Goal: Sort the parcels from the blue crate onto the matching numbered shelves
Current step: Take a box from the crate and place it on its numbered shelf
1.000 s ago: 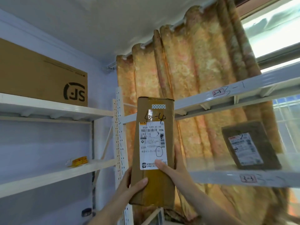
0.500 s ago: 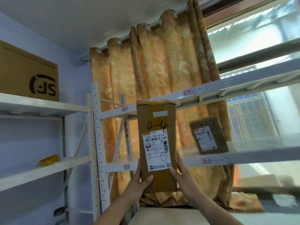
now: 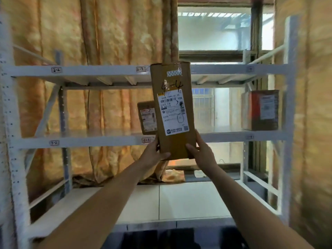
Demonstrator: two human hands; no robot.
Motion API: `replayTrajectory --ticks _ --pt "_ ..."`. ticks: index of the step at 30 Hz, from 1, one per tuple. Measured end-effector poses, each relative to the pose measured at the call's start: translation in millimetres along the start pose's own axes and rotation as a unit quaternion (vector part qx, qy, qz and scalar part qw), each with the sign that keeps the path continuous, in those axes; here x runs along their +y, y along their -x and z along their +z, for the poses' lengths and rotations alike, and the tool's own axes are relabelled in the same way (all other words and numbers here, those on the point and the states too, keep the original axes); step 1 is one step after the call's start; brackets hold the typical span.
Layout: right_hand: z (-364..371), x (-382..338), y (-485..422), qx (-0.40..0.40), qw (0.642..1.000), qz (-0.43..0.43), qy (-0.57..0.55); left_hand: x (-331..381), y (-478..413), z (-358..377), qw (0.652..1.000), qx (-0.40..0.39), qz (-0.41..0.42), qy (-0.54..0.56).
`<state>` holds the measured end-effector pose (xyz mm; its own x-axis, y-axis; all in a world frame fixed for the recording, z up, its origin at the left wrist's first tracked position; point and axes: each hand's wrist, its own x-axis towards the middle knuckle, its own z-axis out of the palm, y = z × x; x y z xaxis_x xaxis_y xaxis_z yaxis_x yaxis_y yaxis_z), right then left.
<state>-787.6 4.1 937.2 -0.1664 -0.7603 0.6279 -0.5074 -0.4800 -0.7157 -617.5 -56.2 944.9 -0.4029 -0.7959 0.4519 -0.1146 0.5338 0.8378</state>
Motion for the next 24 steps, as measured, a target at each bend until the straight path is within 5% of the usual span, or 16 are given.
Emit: replayTrajectory --ticks 7,13,24 --pt "-107 87 27 0.023 0.995 0.092 -0.037 -1 -26 127 0.993 -0.109 -0.022 -0.037" --pt "-189 140 36 -0.001 0.993 0.12 0.001 -11 -46 219 0.993 -0.12 -0.005 -0.014" --pt "-199 266 76 0.051 0.978 0.203 0.009 -121 -38 316 0.988 -0.115 -0.099 0.036"
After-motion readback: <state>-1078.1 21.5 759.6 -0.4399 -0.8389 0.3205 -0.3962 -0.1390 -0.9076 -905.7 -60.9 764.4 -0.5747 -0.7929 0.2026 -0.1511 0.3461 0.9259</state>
